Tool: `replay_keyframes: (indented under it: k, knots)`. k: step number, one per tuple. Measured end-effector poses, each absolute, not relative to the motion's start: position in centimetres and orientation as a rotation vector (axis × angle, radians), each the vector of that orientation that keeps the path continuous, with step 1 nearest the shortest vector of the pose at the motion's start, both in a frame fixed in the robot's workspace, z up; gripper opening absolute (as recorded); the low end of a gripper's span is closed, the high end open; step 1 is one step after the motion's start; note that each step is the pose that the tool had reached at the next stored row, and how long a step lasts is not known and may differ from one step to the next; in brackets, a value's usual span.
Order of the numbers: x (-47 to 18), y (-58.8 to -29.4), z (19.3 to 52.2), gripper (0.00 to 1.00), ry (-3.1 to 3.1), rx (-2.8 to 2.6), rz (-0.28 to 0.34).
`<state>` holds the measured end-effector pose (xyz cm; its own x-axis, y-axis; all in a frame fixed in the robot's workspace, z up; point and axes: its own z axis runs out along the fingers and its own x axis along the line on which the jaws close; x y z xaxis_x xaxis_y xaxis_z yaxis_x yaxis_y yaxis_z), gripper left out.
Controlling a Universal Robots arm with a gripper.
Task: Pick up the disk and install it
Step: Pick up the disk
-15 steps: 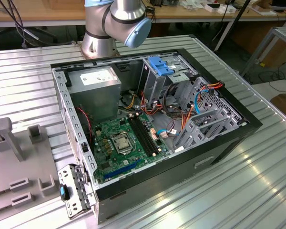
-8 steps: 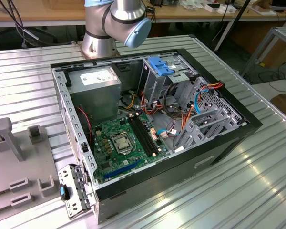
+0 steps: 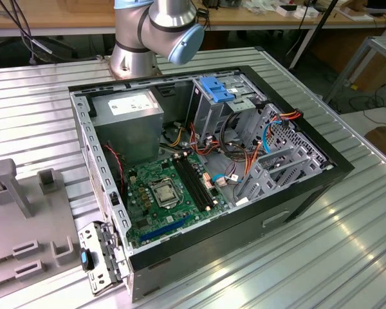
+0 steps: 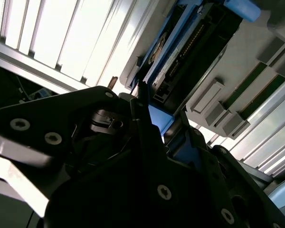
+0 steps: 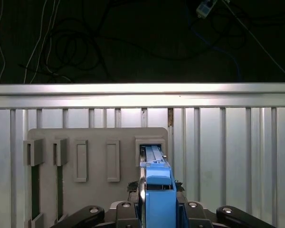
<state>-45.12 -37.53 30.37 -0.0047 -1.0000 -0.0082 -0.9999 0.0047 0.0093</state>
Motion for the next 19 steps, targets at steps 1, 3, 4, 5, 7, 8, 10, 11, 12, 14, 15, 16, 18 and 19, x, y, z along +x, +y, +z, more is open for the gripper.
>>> replay_keyframes:
  k: [1, 3, 4, 5, 7, 8, 10, 11, 12, 14, 15, 16, 18, 19]
  knots:
    - [-45.12, -37.53, 30.37, 0.37, -2.220, 2.222, -0.019]
    - [-45.11, -37.54, 30.37, 0.37, -2.217, 2.224, -0.019]
    - [-45.11, -37.54, 30.37, 0.37, -2.217, 2.225, -0.019]
    - [-45.11, -37.53, 30.37, 0.37, -2.217, 2.225, -0.019]
    - [-45.11, -37.53, 30.37, 0.37, -2.217, 2.225, -0.019]
    - [-45.11, -37.53, 30.38, 0.37, -2.217, 2.225, -0.019]
    - [-45.11, -37.53, 30.46, 0.37, -2.217, 2.225, -0.019]
    - [-45.11, -37.53, 30.49, 0.37, -2.217, 2.225, -0.019]
    - [-45.11, -37.53, 30.53, 0.37, -2.217, 2.225, -0.019]
    - [-45.11, -37.53, 30.56, 0.37, -2.217, 2.225, -0.019]
    - [-45.12, -37.53, 30.61, 0.37, -2.217, 2.225, -0.019]
    - [-45.11, -37.53, 30.65, 0.37, -2.217, 2.225, -0.019]
    - [-45.12, -37.54, 30.77, 0.37, -2.217, 2.225, -0.020]
    - [-45.11, -37.53, 30.82, 0.37, -2.217, 2.225, -0.019]
